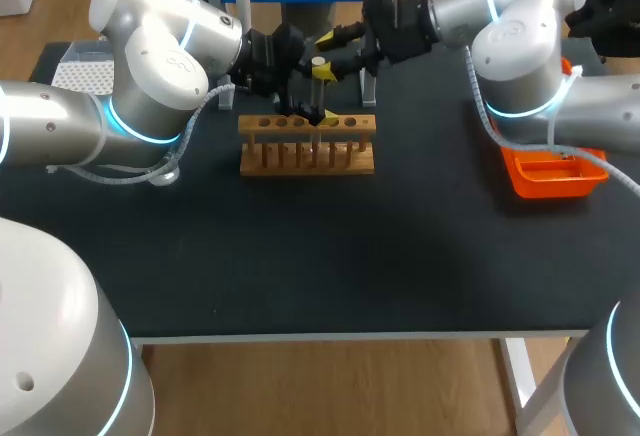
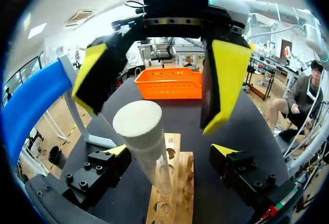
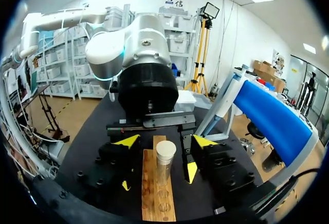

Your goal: Invert the test tube, pick up the pipette, mount the tip to pipette, aspirate from beaker and dispense into the tube, eject the tip, return the pipette, and cap with the stopper.

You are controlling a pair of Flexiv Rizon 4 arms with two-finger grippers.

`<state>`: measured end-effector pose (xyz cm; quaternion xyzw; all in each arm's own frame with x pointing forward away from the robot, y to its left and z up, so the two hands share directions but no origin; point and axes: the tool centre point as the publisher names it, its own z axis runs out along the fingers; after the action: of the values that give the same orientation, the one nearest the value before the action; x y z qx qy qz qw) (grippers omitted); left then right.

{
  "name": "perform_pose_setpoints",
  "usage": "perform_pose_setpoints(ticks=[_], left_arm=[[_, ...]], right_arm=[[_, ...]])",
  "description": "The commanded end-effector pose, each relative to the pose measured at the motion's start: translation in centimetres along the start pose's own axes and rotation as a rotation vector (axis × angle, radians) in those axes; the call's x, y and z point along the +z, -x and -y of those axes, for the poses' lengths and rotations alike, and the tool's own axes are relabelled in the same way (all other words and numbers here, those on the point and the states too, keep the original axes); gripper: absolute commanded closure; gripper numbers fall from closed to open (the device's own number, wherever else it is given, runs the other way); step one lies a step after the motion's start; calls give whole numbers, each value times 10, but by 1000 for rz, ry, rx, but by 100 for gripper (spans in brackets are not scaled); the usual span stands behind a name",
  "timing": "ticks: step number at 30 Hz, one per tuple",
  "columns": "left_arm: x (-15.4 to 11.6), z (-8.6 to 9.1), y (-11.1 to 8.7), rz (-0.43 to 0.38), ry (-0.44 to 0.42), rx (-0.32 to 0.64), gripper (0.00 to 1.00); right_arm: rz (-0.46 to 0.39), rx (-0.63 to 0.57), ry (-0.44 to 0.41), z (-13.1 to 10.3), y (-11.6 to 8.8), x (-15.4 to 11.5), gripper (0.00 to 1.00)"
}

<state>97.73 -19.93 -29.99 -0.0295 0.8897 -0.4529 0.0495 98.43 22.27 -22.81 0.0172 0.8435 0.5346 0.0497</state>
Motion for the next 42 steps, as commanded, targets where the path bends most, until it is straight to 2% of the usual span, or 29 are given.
perform_pose_setpoints(ticks=[1, 11, 12, 13, 14, 15, 23, 32, 42], left_arm=[[0, 0, 1, -3, 1, 0, 0], [0, 0, 1, -3, 1, 0, 0], [0, 0, 1, -3, 1, 0, 0], [0, 0, 1, -3, 1, 0, 0], [0, 0, 1, -3, 1, 0, 0], [0, 0, 1, -3, 1, 0, 0], [0, 0, 1, -3, 1, 0, 0], [0, 0, 1, -3, 1, 0, 0], [0, 0, 1, -3, 1, 0, 0]], right_arm=[[-8, -8, 97, 6, -3, -14, 0], [-62, -22, 324, 2, 1, -35, 0], [-72, -27, 345, 1, 1, -36, 16], [-77, -31, 358, 1, 2, -37, 55], [-87, -21, 374, 0, 2, -37, 71], [-101, -12, 391, -1, 3, -37, 100], [-158, 8, 425, -7, 7, -29, 100], [-186, 25, 416, -12, 9, -16, 100], [-213, 35, 405, -15, 1, -6, 100]])
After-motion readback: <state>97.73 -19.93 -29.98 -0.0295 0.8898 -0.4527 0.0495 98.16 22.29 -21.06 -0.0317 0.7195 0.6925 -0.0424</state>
